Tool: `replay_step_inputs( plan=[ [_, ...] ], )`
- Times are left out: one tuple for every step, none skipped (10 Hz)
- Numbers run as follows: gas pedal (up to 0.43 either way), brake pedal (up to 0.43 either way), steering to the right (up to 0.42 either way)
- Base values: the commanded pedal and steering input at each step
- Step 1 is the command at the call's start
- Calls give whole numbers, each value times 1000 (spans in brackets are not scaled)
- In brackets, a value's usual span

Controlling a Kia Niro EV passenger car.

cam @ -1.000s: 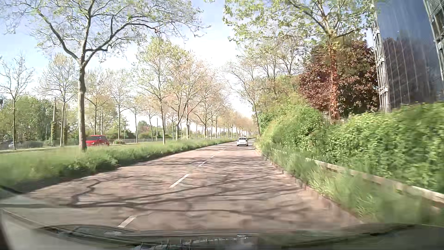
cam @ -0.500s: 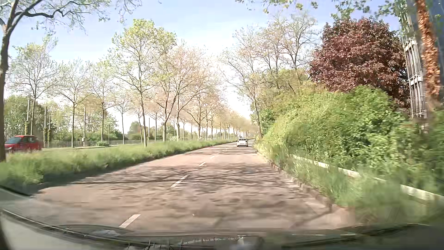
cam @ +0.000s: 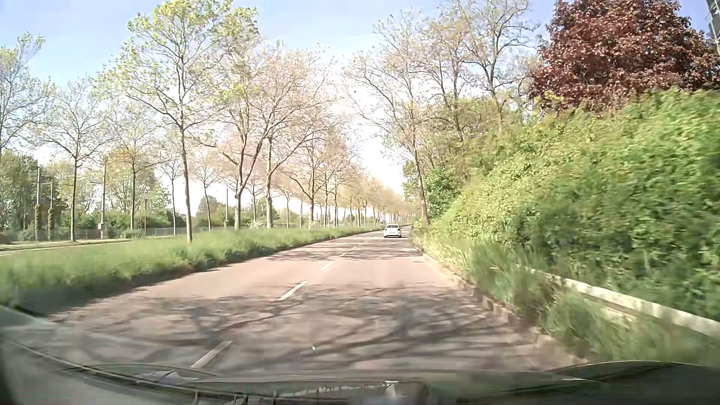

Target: Follow the waypoints while adhering to traffic rules and regulations

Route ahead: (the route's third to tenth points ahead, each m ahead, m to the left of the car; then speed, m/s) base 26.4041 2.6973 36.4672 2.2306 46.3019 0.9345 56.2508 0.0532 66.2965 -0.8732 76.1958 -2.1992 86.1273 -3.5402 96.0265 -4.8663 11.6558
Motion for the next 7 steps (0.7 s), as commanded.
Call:
replay_step_inputs(
  plan=[
    [98, 0, 9],
    [98, 0, 9],
    [98, 0, 8],
    [98, 0, 8],
    [98, 0, 8],
    [98, 0, 7],
    [98, 0, 7]
  ],
)
